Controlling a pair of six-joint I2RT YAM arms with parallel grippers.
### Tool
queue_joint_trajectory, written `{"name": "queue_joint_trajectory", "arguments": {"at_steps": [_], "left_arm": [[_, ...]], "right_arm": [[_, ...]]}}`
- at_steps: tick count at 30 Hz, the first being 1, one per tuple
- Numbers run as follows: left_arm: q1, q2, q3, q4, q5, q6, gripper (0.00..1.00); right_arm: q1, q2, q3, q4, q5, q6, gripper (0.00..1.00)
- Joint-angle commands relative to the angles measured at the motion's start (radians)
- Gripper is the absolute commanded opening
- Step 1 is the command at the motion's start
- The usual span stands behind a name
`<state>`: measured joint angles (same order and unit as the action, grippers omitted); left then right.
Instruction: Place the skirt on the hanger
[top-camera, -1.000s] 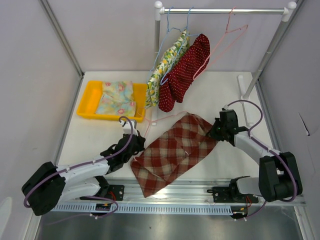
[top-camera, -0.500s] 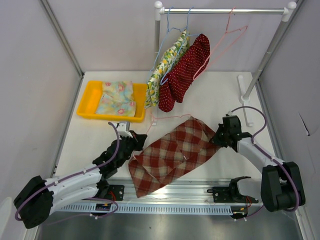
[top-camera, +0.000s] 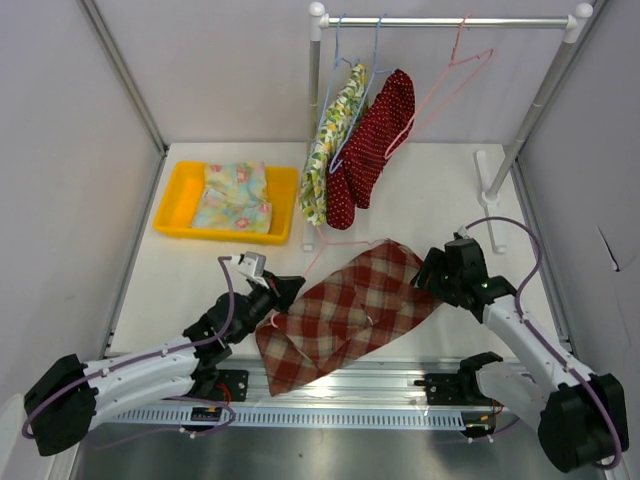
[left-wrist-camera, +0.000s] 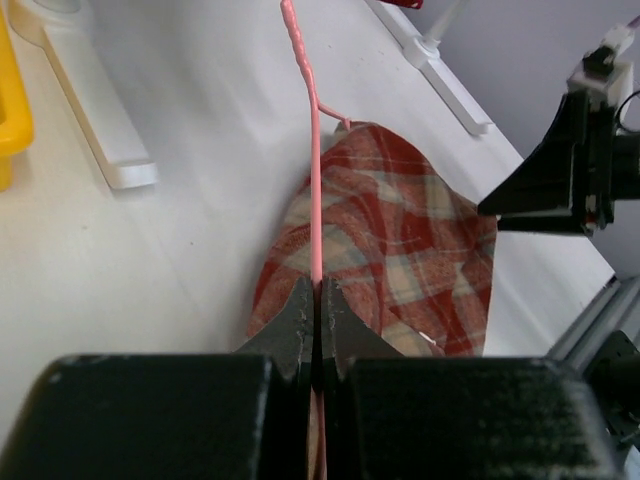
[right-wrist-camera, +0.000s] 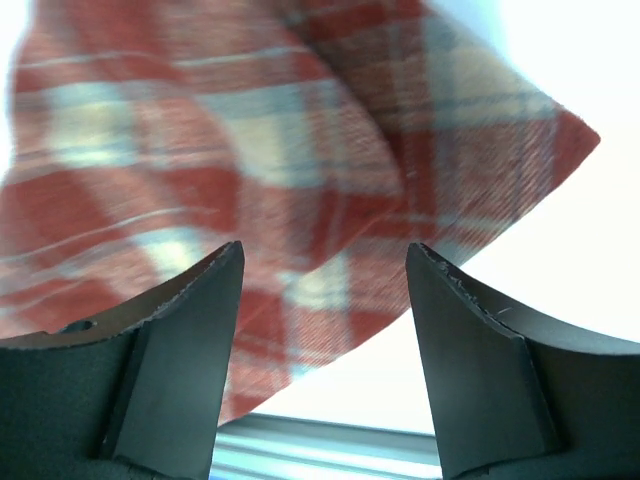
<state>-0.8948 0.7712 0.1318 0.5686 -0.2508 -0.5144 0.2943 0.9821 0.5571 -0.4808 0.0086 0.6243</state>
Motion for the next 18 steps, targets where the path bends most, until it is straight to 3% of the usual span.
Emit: {"name": "queue_joint_trajectory", "arguments": {"at_steps": [1, 7, 11, 18], "left_arm": [[-0.044, -0.052, -0.029, 0.057, 0.002, 0.002, 0.00], [-0.119, -0.145, -0.099, -0.002, -0.120, -0.061, 0.00], [-0.185, -0.219, -0.124, -0.053, -0.244, -0.114, 0.00], [-0.260, -0.274, -0.173, -0.104, -0.332, -0.133, 0.00]], "right_arm": [[0.087, -0.077, 0.085, -0.061, 0.037, 0.067, 0.71], [0.353, -0.048, 0.161, -0.021, 0.158, 0.227, 0.70], [0.616, 0.062, 0.231, 0.022, 0.290, 0.301, 0.69], [0.808, 0.344, 0.437, 0.113, 0.410, 0.344, 0.70]]}}
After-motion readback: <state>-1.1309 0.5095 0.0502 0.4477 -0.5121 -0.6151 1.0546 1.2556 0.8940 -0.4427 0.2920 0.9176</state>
